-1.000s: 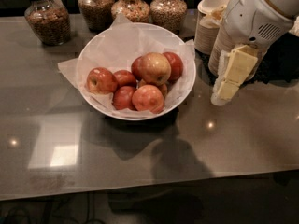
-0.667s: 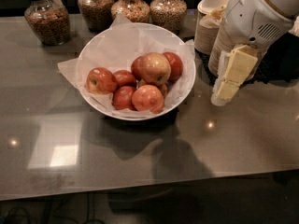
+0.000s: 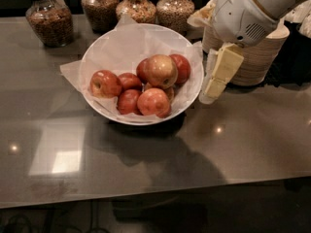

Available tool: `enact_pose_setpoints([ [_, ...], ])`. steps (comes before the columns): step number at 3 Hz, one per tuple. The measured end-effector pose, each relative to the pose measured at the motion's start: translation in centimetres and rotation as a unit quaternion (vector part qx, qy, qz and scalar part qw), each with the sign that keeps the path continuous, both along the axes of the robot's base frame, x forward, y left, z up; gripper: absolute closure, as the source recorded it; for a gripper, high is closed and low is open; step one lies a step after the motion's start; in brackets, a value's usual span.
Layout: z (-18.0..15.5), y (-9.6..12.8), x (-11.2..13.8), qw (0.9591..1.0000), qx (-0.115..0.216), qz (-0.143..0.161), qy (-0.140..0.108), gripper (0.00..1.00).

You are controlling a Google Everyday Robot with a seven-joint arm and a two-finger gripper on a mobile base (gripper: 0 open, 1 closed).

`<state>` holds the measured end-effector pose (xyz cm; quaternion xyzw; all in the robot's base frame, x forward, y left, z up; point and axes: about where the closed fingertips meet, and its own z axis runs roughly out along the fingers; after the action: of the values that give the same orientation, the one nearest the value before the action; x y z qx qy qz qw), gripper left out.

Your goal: Pick apple from white bowl

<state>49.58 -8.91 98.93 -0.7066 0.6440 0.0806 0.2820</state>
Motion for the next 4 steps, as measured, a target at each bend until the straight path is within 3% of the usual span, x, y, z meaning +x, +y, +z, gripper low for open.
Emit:
enact_pose_setpoints([
  [1,-0.2,3.1,0.5,0.9987,0.030,0.041,0.004,0.08],
  [3,-0.1,7.1,0.0,0.9931,0.063,0.099,0.004,0.18],
  [4,0.0,9.2,-0.3,0.9863,0.086,0.140,0.000,0.19],
])
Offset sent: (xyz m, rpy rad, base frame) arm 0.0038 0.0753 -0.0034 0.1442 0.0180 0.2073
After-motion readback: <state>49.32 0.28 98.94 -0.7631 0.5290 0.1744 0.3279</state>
